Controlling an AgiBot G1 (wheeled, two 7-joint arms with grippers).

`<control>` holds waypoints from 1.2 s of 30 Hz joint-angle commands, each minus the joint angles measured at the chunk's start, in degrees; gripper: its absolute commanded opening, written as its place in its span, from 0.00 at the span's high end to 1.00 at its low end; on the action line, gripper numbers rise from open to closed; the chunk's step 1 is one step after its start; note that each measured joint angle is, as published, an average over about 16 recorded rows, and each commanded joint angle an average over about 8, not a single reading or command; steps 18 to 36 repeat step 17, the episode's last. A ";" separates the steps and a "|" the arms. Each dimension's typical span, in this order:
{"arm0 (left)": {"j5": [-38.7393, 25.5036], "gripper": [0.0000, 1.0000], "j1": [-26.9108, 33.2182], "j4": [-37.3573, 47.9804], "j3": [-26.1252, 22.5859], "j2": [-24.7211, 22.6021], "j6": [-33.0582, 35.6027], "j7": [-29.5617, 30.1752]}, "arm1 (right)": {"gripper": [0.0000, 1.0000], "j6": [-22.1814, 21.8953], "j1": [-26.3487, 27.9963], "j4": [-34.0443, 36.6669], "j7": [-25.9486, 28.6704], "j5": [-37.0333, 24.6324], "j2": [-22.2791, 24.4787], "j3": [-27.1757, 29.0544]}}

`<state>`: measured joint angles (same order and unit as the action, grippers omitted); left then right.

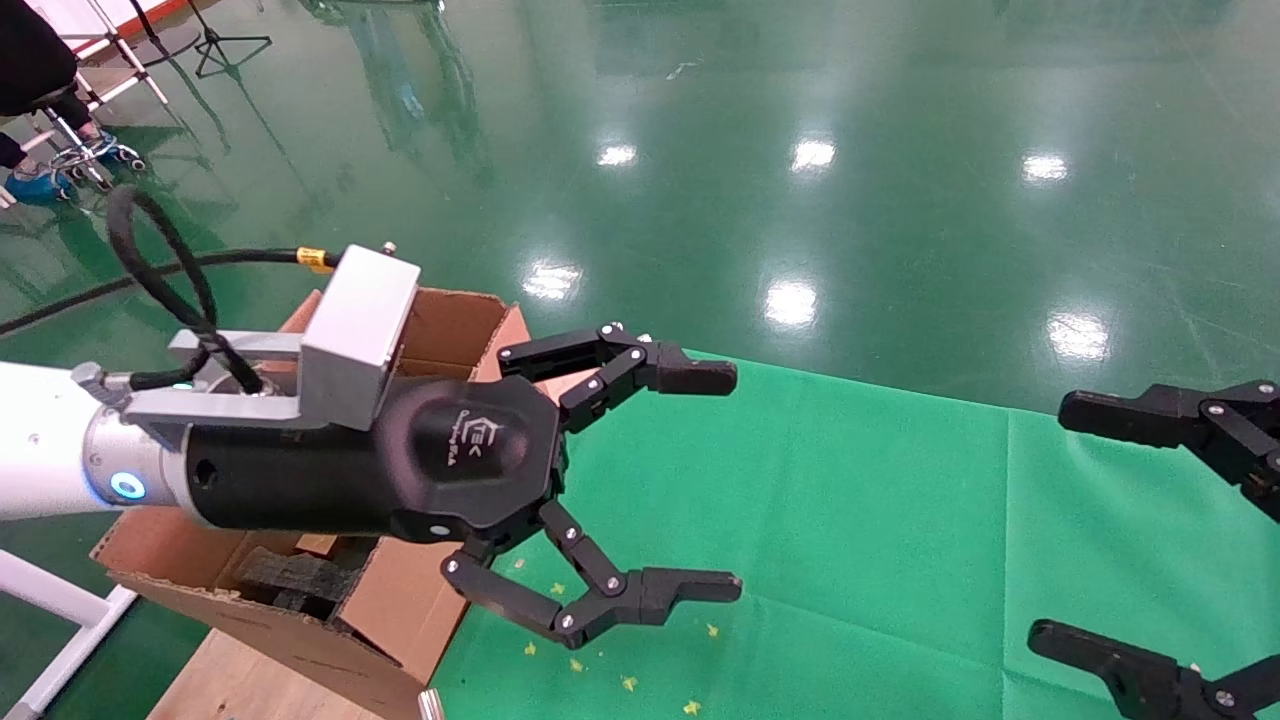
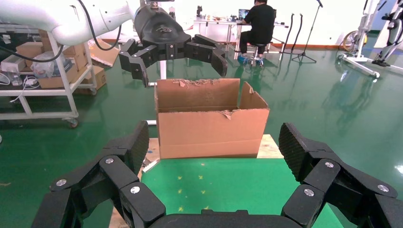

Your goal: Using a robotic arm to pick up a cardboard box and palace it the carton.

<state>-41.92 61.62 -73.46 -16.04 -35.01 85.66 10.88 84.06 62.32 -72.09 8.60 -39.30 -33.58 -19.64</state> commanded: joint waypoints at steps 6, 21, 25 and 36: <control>-0.03 0.00 0.03 0.05 -0.03 0.00 -0.03 0.02 | 0.00 0.00 0.00 0.00 0.00 0.00 0.00 0.00; -0.07 0.00 0.07 0.09 -0.06 0.00 -0.04 0.05 | 0.00 0.00 0.00 0.00 0.00 0.00 0.00 0.00; -0.07 0.00 0.07 0.09 -0.06 0.00 -0.04 0.05 | 0.00 0.00 0.00 0.00 0.00 0.00 0.00 0.00; -0.07 0.00 0.07 0.09 -0.06 0.00 -0.04 0.05 | 0.00 0.00 0.00 0.00 0.00 0.00 0.00 0.00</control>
